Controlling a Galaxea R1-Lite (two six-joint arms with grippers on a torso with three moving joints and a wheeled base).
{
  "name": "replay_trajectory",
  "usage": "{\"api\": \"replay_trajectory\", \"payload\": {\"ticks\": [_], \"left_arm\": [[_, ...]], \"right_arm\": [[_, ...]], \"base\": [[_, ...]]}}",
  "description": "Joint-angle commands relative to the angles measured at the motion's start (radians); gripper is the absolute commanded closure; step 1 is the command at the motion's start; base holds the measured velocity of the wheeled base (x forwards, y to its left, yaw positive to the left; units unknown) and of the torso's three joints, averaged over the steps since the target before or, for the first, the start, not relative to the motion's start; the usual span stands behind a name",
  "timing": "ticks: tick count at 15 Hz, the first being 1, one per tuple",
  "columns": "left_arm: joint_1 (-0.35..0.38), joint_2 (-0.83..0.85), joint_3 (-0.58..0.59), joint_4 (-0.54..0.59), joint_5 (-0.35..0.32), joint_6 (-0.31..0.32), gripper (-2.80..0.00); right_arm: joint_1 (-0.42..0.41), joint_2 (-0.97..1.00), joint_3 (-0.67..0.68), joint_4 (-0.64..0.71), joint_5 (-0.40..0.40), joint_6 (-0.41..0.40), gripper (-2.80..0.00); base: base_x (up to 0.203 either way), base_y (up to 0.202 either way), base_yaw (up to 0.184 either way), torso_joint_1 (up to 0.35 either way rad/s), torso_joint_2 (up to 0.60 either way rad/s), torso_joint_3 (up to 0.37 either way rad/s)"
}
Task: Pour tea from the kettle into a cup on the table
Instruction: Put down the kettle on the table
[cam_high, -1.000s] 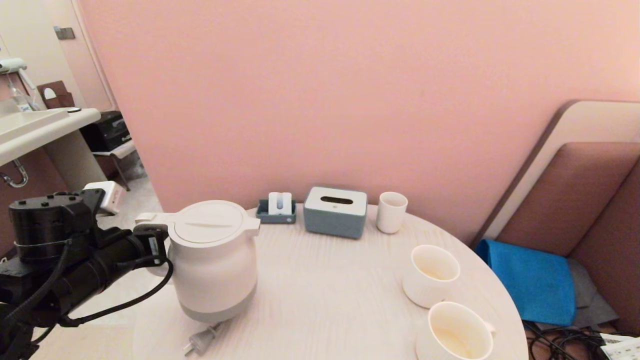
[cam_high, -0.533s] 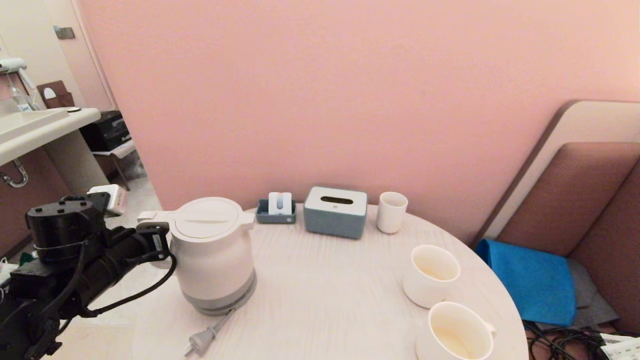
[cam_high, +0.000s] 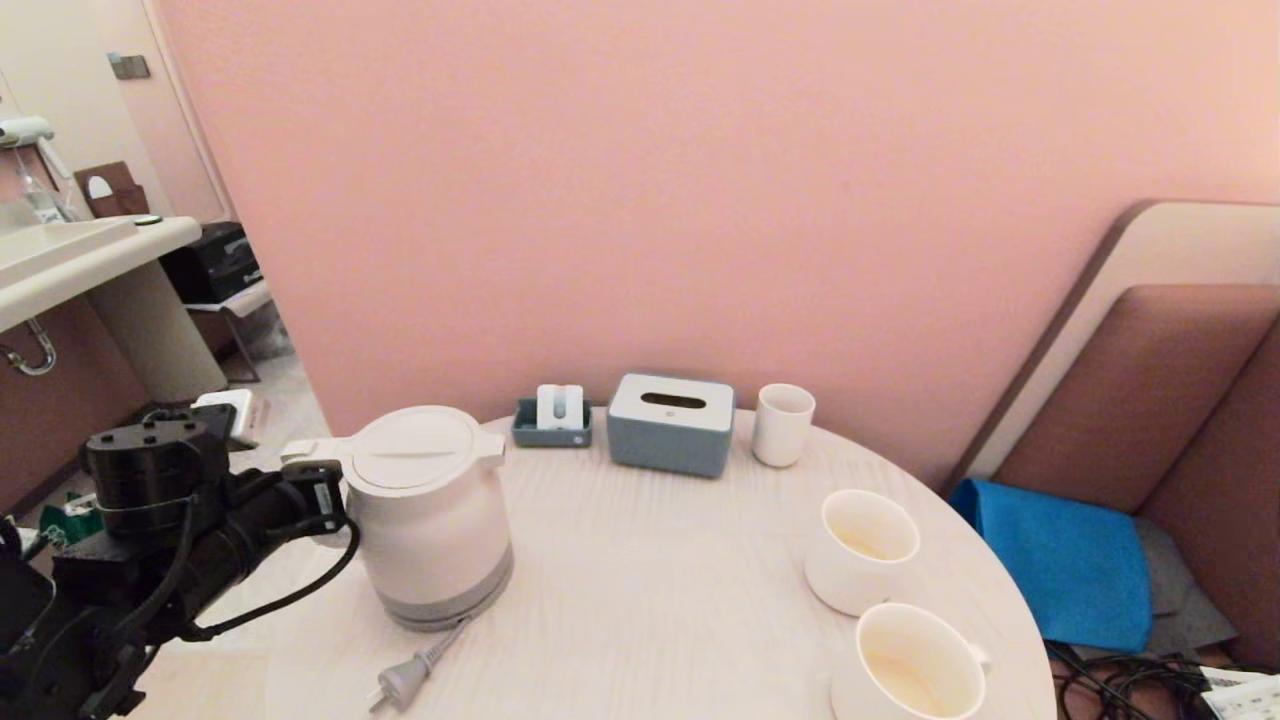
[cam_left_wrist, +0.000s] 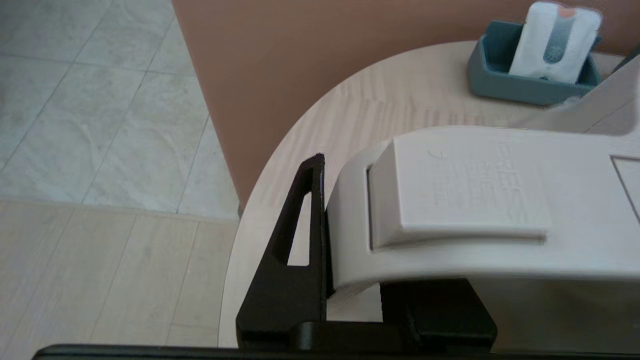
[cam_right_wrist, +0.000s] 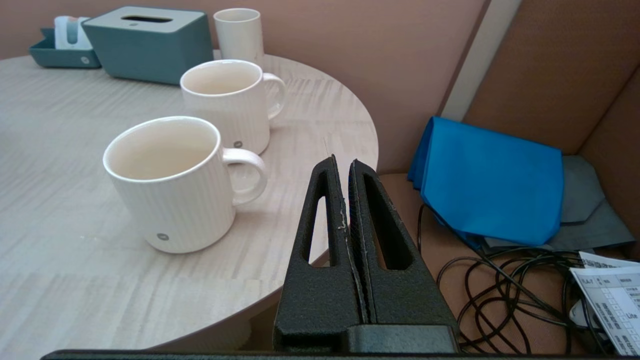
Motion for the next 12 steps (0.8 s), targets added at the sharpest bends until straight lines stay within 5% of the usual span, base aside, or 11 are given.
{"api": "replay_trajectory", "payload": {"ticks": [1, 12], "left_arm": [[0.0, 0.027, 0.017, -0.015, 0.0, 0.0, 0.0], [0.0, 0.031, 0.025, -0.016, 0.003, 0.049, 0.0]], "right_arm": [[0.0, 0.0, 0.0, 0.0, -0.001, 0.0, 0.0], [0.0, 0.0, 0.0, 0.0, 0.0, 0.0, 0.0]], "base": [[0.0, 0.0, 0.0, 0.0, 0.0, 0.0], [0.0, 0.0, 0.0, 0.0, 0.0, 0.0]]}}
